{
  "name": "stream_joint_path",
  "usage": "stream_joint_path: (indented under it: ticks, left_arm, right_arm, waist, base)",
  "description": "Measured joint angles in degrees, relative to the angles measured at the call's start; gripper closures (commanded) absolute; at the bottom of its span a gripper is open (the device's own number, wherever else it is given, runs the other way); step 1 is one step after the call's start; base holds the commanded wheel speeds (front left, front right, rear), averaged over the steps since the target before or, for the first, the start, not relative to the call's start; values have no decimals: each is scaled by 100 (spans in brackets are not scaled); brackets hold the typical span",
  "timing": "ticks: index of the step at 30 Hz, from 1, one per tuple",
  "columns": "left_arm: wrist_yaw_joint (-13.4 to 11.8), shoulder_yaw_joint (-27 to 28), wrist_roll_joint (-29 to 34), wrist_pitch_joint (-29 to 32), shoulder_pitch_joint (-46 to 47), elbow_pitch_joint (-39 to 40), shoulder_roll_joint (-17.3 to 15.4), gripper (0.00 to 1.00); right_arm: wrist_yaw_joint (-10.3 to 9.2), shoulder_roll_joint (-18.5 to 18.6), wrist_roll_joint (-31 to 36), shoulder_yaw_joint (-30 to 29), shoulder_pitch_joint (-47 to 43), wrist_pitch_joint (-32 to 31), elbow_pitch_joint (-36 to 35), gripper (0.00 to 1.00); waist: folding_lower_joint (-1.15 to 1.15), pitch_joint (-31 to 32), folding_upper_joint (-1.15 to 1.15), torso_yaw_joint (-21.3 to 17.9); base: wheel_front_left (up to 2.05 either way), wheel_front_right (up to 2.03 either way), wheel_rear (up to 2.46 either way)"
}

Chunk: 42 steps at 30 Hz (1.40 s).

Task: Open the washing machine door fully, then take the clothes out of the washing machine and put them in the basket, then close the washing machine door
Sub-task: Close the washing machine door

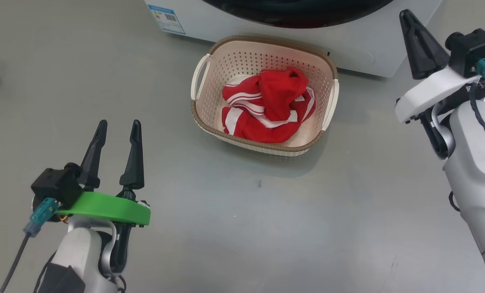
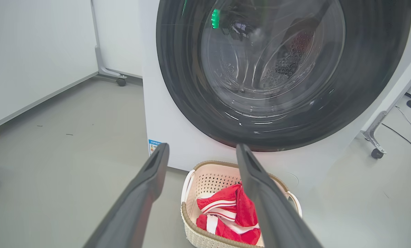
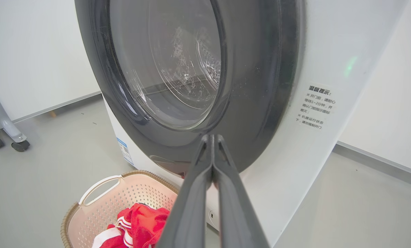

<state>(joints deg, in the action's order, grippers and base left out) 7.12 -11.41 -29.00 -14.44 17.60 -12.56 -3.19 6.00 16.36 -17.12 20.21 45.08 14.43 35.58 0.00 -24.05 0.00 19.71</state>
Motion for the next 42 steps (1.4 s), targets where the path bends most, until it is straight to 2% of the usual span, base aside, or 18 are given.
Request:
stream_joint_path:
  ticks: [17, 26, 42]
  left_arm:
    - [0, 238, 157, 0, -658, -175, -145, 0]
    - [0, 247, 213, 0, -860, -188, -157, 0]
    - [0, 385, 339, 0, -1183, -188, -193, 0]
  right_arm:
    - [31, -381, -199, -378, -1357, 1, -727, 100]
    - [-162, -519, -349, -761, -2165, 1, -1152, 100]
    - [-265, -720, -370, -1099, -3164, 1, -1672, 100]
  waist:
    - [0, 1026, 0, -877]
    - [0, 1547, 0, -1273]
    - [0, 1922, 0, -1672]
  base:
    - [0, 0, 0]
    - [0, 0, 0]
    - [0, 0, 0]
